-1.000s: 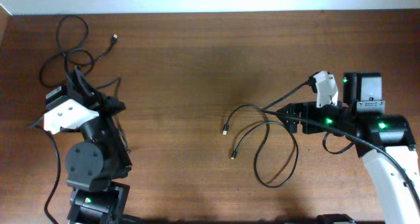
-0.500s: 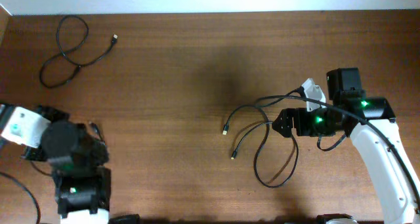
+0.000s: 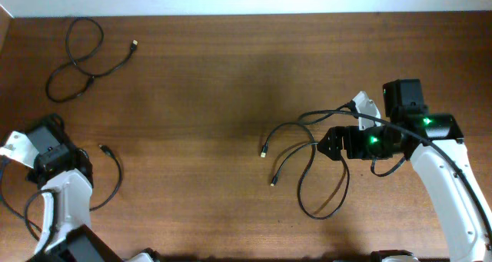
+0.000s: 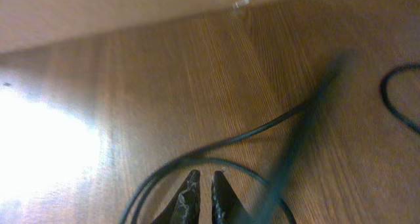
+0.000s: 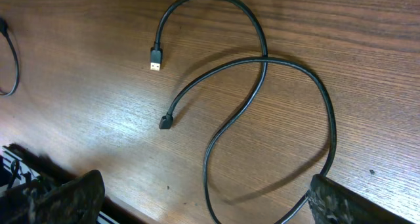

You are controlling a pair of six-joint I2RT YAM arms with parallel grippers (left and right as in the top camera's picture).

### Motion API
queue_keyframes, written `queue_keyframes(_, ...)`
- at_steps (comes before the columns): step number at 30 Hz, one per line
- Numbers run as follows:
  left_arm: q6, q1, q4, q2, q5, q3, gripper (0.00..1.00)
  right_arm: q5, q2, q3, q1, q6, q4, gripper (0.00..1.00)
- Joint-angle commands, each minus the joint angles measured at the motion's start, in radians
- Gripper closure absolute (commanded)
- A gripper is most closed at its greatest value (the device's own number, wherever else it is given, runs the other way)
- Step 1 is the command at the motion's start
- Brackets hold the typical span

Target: Untangle cables

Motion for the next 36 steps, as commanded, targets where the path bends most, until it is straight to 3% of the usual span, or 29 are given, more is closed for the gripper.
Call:
queue_keyframes(1, -0.003, 0.010, 0.032, 0.024, 0.088, 0.021, 0.07, -0.013, 0.002, -0.005, 0.005, 0.000, 0.002, 0.02)
queue_keyframes(2, 0.001, 0.010, -0.019, 0.024, 0.147, 0.088, 0.01, -0.013, 0.002, -0.005, 0.005, 0.000, 0.002, 0.02)
queue_keyframes(5, 0.001, 0.010, -0.244, 0.024, 0.356, 0.362, 0.01, -0.013, 0.002, -0.005, 0.005, 0.000, 0.001, 0.01)
queue_keyframes(8, 0.001, 0.009, -0.603, 0.023, 0.612, 0.760, 0.01, -0.013, 0.002, -0.005, 0.005, -0.001, 0.003, 0.02)
queue_keyframes(10, 0.001, 0.009, -0.735, 0.015, 0.825, 0.894, 0.01, -0.013, 0.002, -0.005, 0.005, -0.001, 0.006, 0.01)
queue_keyframes(12, 0.106, -0.061, -0.792, -0.029, 1.133, 0.916, 0.01, -0.013, 0.002, -0.005, 0.005, -0.001, 0.023, 0.01)
queue_keyframes(14, 0.160, -0.236, -0.928, -0.040, 1.132, 0.916, 0.01, -0.013, 0.002, -0.004, 0.005, -0.001, 0.020, 0.01)
queue_keyframes(16, 0.230, -0.360, -0.986, -0.039, 1.131, 0.916, 0.01, 0.023, -0.019, 0.002, 0.003, -0.001, -0.003, 0.01)
queue_keyframes(18, 0.257, -0.568, -1.032, -0.039, 1.067, 0.916, 0.01, 0.093, -0.116, 0.072, -0.034, 0.000, -0.108, 0.02)
queue_keyframes(20, 0.256, -0.741, -1.057, -0.039, 0.931, 0.916, 0.01, 0.094, -0.250, 0.130, -0.090, 0.000, -0.199, 0.02)
queue_keyframes(23, 0.256, -0.943, -1.065, -0.039, 0.909, 0.916, 0.01, 0.105, -0.583, 0.163, -0.186, -0.001, -0.270, 0.02)
queue_keyframes(26, 0.256, -1.030, -1.086, -0.039, 0.910, 0.916, 0.01, 0.104, -0.774, 0.162, -0.185, -0.001, -0.270, 0.01)
queue_keyframes(36, 0.256, -1.106, -1.124, -0.039, 0.910, 0.914, 0.01, 0.105, -0.807, 0.161, -0.185, -0.001, -0.270, 0.02)
